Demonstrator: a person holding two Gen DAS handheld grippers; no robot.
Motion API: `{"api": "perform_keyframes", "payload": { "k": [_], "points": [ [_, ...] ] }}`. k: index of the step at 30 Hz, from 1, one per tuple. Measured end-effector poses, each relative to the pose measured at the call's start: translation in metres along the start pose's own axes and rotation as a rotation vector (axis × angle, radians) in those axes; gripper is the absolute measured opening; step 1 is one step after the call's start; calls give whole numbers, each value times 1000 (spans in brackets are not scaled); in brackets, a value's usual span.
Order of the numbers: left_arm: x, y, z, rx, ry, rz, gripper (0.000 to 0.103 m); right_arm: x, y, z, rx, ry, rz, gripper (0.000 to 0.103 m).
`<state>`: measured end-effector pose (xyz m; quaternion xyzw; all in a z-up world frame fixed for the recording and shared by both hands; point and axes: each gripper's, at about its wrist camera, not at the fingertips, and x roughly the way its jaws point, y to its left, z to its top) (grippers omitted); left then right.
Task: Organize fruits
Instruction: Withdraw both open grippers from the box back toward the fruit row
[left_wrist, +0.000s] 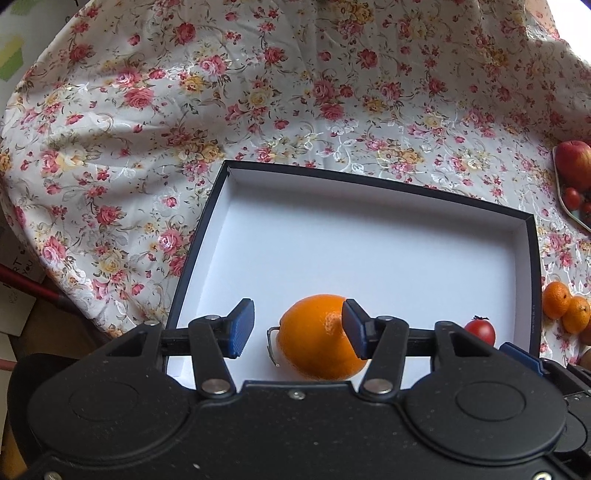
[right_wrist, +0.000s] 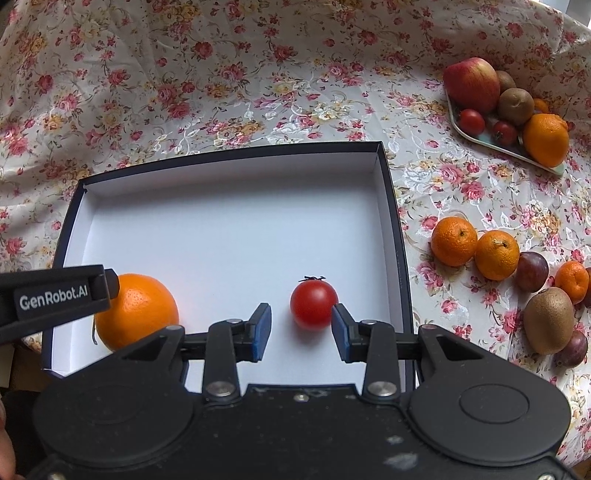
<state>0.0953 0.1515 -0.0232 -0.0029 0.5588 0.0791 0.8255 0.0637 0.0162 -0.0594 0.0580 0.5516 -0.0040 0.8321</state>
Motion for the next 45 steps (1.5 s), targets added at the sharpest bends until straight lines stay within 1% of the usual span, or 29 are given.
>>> {"api": "perform_keyframes", "payload": {
  "k": [16, 23, 32, 37, 45],
  "points": [
    [-2, -5, -1, 18, 11, -6, 59, -2, -6, -2, 0, 6, -18, 38],
    [-5, -14, 0, 36, 8, -15, 59, -5, -12, -3, 7, 4, -25, 38],
    [-12, -36, 2, 58, 2, -36, 59, -14, -37, -3, 32, -12, -51, 38],
    [-18, -57, 1, 86, -8, -55, 59, -21, -57, -4, 54, -23, -75, 38],
    [-27, -92, -2, 146, -22, -81, 59, -29, -94, -3, 120, 5, -89, 38]
  ]
}}
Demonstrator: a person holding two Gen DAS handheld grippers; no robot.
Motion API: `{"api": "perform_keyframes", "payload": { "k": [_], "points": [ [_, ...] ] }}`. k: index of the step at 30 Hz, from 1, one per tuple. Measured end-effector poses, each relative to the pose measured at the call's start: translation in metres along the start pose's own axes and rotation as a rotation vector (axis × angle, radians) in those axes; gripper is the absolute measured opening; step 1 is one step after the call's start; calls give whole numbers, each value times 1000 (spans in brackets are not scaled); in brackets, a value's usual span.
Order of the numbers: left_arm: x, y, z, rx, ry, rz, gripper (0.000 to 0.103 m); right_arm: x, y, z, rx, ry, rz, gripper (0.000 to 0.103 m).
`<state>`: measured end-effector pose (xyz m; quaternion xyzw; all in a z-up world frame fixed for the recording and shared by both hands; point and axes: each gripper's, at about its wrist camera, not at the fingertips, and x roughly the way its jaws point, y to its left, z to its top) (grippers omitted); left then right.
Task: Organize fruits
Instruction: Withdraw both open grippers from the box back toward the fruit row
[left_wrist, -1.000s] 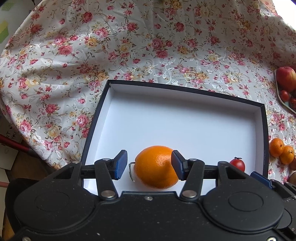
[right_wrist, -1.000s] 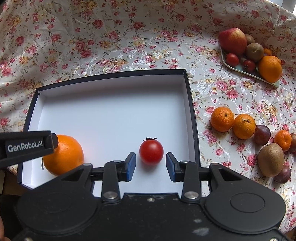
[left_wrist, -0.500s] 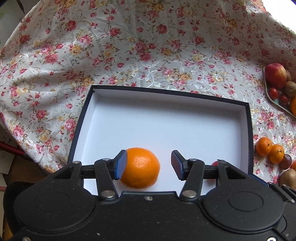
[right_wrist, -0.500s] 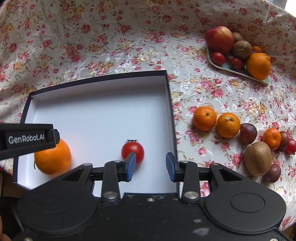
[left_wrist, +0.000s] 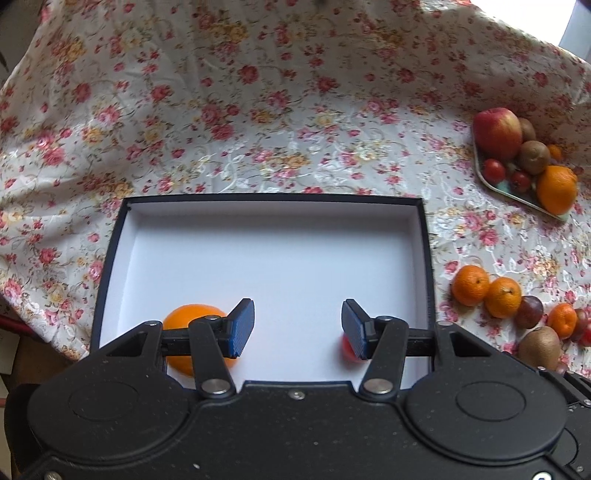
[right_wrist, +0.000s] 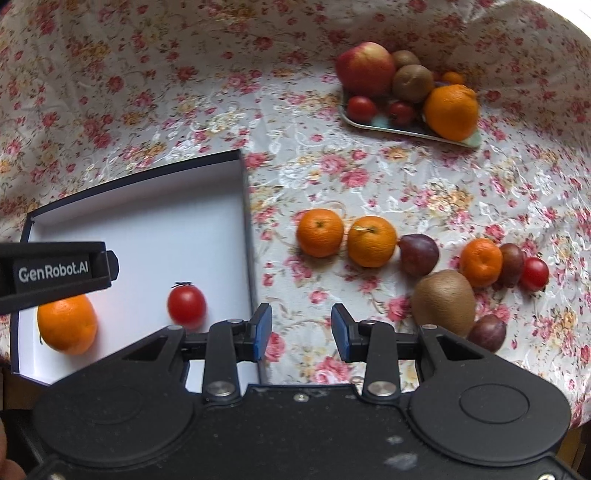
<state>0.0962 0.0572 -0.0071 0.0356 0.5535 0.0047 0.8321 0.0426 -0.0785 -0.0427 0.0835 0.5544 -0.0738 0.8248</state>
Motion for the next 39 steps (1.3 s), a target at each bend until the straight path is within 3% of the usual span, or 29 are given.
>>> {"api": "perform_keyframes", "payload": {
  "k": [10, 20, 30, 39],
  "points": [
    [-7, -46, -1, 74, -15, -46, 59, -10, -52, 6, 101, -15, -55, 38],
    [-9, -97, -7, 161, -5, -89, 59, -3, -102, 3, 156, 83, -135, 38],
    [-8, -143, -16, 183, 48, -211, 59, 1, -156, -4, 256, 175, -128, 38],
    [-3, -182, -27, 249, 79, -228, 59, 1, -200, -17, 377, 197, -145, 38]
  ]
}}
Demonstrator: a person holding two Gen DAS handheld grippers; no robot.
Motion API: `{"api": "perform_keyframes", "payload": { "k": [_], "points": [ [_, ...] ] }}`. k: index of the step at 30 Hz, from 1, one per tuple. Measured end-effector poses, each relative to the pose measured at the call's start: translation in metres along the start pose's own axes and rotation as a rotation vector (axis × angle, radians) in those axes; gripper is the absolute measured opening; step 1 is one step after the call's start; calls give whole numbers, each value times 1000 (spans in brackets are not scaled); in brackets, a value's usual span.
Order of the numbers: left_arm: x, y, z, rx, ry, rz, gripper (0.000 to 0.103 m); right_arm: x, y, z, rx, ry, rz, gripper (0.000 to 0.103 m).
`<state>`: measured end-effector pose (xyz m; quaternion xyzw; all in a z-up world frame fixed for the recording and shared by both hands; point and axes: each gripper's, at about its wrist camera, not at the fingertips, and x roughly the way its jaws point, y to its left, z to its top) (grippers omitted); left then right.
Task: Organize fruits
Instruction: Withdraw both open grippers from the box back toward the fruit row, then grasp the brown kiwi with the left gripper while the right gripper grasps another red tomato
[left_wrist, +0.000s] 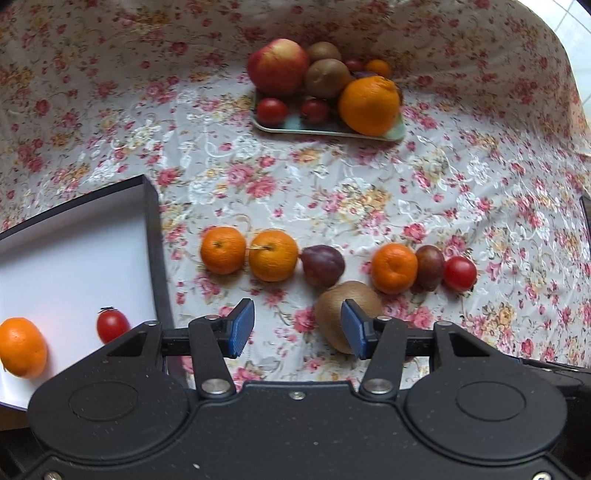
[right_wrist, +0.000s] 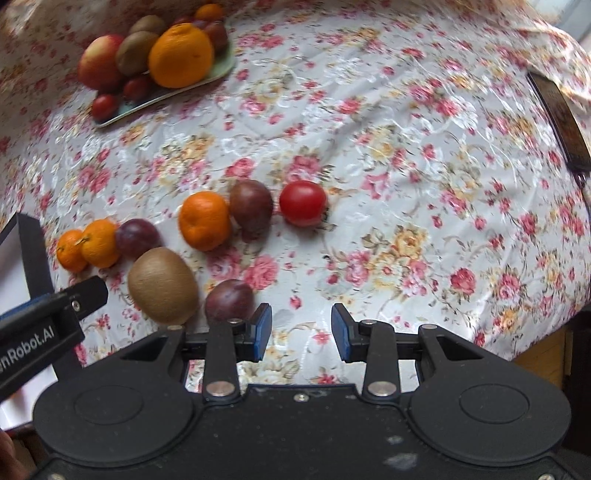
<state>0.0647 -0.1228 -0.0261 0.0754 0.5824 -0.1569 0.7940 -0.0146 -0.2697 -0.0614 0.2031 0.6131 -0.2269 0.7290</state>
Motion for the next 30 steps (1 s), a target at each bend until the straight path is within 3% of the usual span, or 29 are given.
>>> {"api": "perform_keyframes", "payload": {
  "k": [14, 21, 30],
  "points": [
    [23, -27, 0, 17, 49, -24, 59, 7, -31, 6, 124, 75, 32, 38],
    [37, -28, 1, -16, 82, -16, 59, 9, -34, 6, 149, 100, 30, 38],
    [48, -28, 5, -70, 112, -61, 60, 15, -45, 14, 229, 91, 29, 38]
  ]
}}
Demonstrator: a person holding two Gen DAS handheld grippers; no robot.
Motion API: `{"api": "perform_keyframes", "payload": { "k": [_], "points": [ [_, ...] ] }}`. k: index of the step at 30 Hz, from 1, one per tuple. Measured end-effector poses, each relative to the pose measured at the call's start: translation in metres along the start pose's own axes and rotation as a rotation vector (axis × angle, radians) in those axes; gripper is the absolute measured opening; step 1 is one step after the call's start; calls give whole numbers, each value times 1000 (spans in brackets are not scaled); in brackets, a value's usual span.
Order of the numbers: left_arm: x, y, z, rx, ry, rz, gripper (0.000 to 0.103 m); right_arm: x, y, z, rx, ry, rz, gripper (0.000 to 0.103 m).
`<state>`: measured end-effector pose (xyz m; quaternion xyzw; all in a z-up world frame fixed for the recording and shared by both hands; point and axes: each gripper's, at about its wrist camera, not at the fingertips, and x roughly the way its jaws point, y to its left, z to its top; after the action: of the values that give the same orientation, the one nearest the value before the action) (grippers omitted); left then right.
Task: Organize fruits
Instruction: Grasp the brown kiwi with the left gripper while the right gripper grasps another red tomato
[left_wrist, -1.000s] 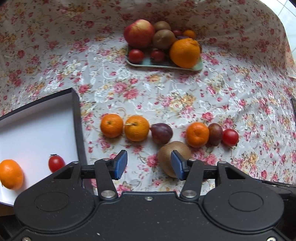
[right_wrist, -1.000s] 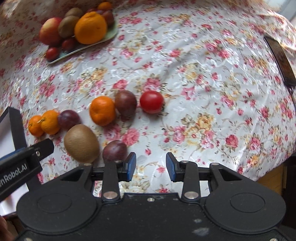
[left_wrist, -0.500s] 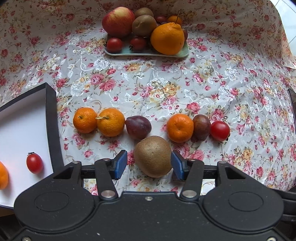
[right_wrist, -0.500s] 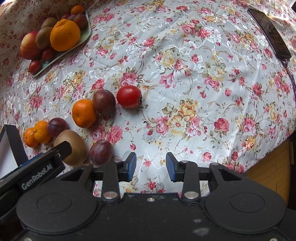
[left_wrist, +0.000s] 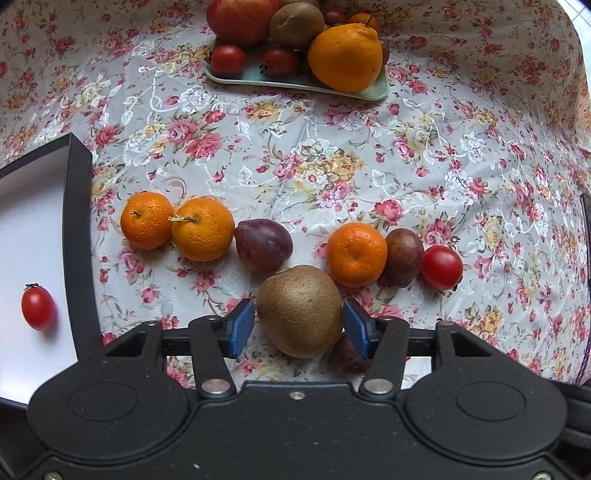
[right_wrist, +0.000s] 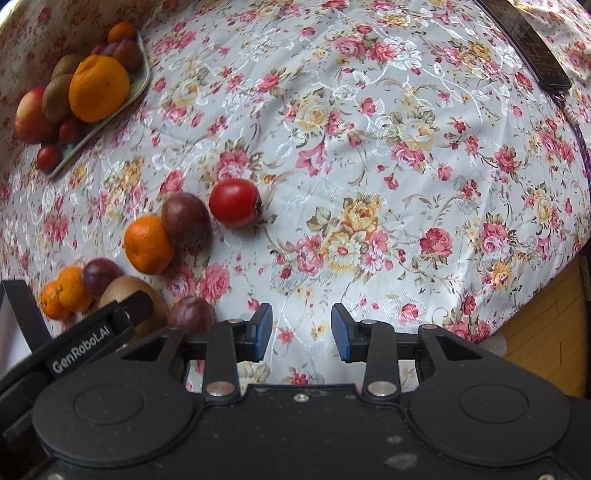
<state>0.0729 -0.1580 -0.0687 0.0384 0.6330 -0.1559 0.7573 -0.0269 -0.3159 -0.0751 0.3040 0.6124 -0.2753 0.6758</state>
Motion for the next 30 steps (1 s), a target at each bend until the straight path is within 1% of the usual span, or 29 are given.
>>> {"api": "perform_keyframes", "payload": {
  "k": [7, 13, 16, 18, 20, 23, 30],
  "points": [
    [3, -7, 2, 31, -2, 16, 61, -5, -7, 17, 76, -92, 0, 38],
    [3, -3, 1, 36, 1, -1, 59, 3, -10, 32, 182, -84, 36, 38],
    [2, 2, 1, 21, 4, -17, 59, 2, -9, 32, 247, -109, 69, 38],
    [1, 5, 0, 17, 1, -9, 59, 0, -5, 33, 281, -130, 90, 38],
    [0, 7, -1, 20, -4, 4, 58, 0, -2, 37, 290, -135, 103, 38],
    [-1, 15, 2, 10, 1, -3, 58, 2, 5, 42, 292, -136, 106, 38],
    [0, 26, 8, -4, 20, -23, 59, 14, 18, 50, 277, -140, 72, 38]
  ]
}}
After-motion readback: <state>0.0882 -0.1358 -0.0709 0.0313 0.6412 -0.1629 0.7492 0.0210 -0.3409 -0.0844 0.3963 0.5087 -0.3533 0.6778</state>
